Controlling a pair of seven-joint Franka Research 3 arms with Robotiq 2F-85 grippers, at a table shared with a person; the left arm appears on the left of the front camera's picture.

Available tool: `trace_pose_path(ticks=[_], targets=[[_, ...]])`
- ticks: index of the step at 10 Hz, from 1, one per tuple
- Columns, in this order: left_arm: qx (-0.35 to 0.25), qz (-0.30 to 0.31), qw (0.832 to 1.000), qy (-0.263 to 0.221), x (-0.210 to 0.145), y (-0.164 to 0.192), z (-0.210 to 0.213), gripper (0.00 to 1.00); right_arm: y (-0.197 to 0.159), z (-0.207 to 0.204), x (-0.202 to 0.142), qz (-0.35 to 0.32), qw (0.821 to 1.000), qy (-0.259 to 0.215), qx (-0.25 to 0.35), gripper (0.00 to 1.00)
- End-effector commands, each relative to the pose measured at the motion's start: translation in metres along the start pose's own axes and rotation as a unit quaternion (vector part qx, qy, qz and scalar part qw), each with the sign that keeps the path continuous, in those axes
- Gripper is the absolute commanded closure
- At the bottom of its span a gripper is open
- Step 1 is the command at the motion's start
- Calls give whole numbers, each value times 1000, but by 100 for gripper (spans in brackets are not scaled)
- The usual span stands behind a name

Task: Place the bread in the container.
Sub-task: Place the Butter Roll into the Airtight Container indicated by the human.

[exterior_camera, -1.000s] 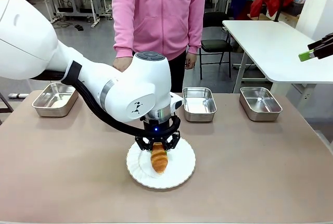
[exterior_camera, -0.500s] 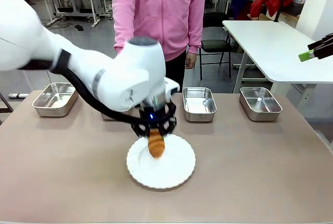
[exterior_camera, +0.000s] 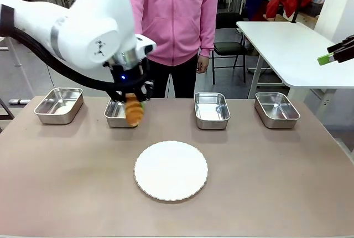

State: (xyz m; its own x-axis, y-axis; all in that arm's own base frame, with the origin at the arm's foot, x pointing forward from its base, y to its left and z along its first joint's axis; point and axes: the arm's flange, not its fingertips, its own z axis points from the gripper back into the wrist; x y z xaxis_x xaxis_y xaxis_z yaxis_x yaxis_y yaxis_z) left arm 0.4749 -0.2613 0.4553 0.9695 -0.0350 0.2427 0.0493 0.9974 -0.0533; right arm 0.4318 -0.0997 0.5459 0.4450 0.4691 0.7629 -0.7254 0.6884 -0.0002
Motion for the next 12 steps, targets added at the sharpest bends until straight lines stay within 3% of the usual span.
trace_pose_path(ticks=[1, 5, 8, 12], targets=[[-16, -22, 1000, 13, 43, 32, -10, 59, -1, -1, 2, 1, 1000, -13, 3, 0], [-50, -58, 996, 39, 109, 64, -50, 59, -1, -1, 2, 1, 1000, -13, 3, 0], [-44, -78, 995, 48, 123, 66, -85, 59, -1, -1, 2, 1, 1000, -13, 3, 0], [-25, -84, 996, 23, 127, 73, -102, 59, -1, -1, 2, 1, 1000, -13, 3, 0]])
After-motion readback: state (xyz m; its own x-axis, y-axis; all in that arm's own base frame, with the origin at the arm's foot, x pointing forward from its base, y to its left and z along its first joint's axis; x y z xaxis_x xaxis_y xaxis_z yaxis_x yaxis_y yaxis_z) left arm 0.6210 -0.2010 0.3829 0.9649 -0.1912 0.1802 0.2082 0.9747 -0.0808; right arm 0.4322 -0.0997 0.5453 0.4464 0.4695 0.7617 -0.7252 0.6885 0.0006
